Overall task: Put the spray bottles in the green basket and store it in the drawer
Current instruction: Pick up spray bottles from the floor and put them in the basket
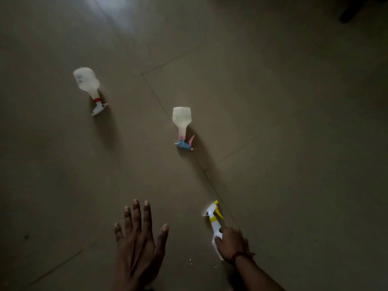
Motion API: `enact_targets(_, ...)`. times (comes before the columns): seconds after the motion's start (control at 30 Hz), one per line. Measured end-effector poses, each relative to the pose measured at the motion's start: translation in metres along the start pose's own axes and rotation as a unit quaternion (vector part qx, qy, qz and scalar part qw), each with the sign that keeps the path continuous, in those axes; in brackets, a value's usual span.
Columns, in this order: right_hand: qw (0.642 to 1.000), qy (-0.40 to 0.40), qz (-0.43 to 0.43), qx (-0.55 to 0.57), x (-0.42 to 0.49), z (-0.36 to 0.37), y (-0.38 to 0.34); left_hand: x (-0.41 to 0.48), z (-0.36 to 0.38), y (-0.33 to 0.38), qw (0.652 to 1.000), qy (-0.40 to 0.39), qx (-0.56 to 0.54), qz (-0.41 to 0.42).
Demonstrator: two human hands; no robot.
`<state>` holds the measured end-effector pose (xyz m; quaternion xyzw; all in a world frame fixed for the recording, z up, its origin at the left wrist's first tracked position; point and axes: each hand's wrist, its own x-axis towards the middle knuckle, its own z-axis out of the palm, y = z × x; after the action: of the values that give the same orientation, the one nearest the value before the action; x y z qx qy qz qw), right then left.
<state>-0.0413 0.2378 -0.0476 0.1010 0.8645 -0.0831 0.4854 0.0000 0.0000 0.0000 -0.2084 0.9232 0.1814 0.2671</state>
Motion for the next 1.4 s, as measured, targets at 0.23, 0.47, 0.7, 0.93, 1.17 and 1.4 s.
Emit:
enact_targets(0.23,0.997,0.045,0.056,-0.010,0.108,0.070,0.009,0.051,0.084,-0.043,0.997,-0.016,0.072,-0.001)
enact_targets(0.47,0.994,0.080,0.069,0.005,0.147,0.099,0.017,0.082,0.107,-0.044,0.999,-0.020,0.049,0.004)
enact_targets(0.7,0.992,0.107,0.017,0.059,0.110,0.062,0.002,0.080,0.063,-0.022,0.993,-0.036,0.108,0.009)
enact_targets(0.93,0.969,0.103,-0.075,0.213,0.023,-0.017,-0.035,0.058,-0.032,-0.004,0.990,-0.045,-0.111,-0.068)
enact_targets(1.17,0.931,0.136,-0.076,0.331,-0.100,-0.107,-0.095,-0.003,-0.164,-0.017,0.931,-0.008,-0.322,-0.170)
enact_targets(1.4,0.883,0.145,-0.089,0.437,-0.238,-0.179,-0.187,-0.083,-0.306,-0.072,0.905,0.054,-0.373,-0.199)
